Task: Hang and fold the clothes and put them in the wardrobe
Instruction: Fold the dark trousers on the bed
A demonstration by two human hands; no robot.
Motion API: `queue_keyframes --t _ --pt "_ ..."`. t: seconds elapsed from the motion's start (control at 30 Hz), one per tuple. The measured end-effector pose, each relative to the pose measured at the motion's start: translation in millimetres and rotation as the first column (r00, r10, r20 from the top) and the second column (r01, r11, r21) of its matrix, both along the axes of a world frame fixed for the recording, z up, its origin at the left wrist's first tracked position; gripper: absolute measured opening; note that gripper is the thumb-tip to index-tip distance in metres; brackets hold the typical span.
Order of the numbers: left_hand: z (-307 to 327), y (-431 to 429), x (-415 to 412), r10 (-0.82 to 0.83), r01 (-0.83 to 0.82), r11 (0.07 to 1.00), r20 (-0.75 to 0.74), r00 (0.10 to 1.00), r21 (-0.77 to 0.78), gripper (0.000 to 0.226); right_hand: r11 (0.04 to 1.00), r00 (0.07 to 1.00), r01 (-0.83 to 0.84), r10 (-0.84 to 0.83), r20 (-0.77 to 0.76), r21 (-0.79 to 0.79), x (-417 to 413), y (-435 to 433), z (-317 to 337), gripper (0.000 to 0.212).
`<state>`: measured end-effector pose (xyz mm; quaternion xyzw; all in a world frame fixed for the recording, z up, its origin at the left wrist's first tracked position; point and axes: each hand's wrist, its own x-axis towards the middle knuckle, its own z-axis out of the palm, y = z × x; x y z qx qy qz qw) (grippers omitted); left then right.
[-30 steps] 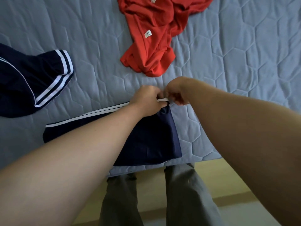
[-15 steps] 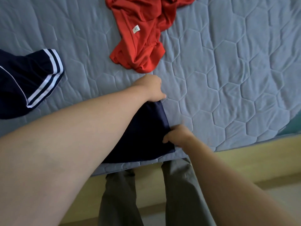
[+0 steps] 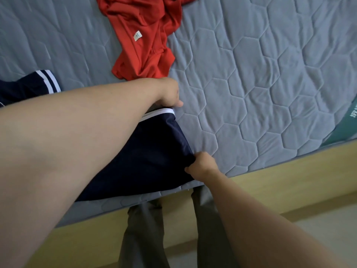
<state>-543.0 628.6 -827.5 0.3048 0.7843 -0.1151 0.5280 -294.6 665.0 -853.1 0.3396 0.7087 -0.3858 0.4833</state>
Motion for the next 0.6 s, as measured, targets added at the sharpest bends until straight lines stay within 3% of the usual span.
queue_keyframes --t 0.07,0.13,0.23,0.3,0.4,0.53,0.6 --pt "-3.9 2.4 -2.0 0.106 -0.108 0.994 0.148 0.983 0.005 0.033 1.000 1.000 0.011 -0.011 -0.013 -0.013 1.9 -1.4 -0.3 0.010" --pt "-4.1 4.3 -3.1 0.158 -0.130 0.986 0.325 0.932 -0.106 0.040 0.999 0.999 0.024 -0.025 -0.030 -0.026 3.6 -1.6 -0.2 0.011" --pt "-4.2 3.8 -5.5 0.028 0.092 0.967 0.458 0.889 -0.239 0.050 0.999 0.998 0.026 -0.029 -0.051 -0.043 4.8 1.4 -2.0 0.012" --pt "-5.7 3.1 -7.5 -0.096 0.226 0.940 0.438 0.894 -0.255 0.043 0.998 0.998 0.029 -0.033 -0.061 -0.059 5.5 2.9 -3.2 0.014" --pt "-8.5 5.9 -16.2 -0.193 0.279 0.936 0.349 0.917 -0.215 0.032 0.997 0.996 0.041 -0.046 -0.070 -0.068 6.6 2.8 -3.7 0.016" --pt "-5.7 5.9 -27.7 -0.263 0.278 0.952 0.122 0.957 -0.130 0.042 0.994 0.991 0.084 -0.091 -0.095 -0.075 3.8 4.7 -3.9 0.016" --pt "-5.5 3.2 -27.1 -0.279 0.292 0.947 0.109 0.954 -0.133 0.046 0.993 0.994 0.076 -0.084 -0.076 -0.095 1.6 6.5 -3.5 0.022"
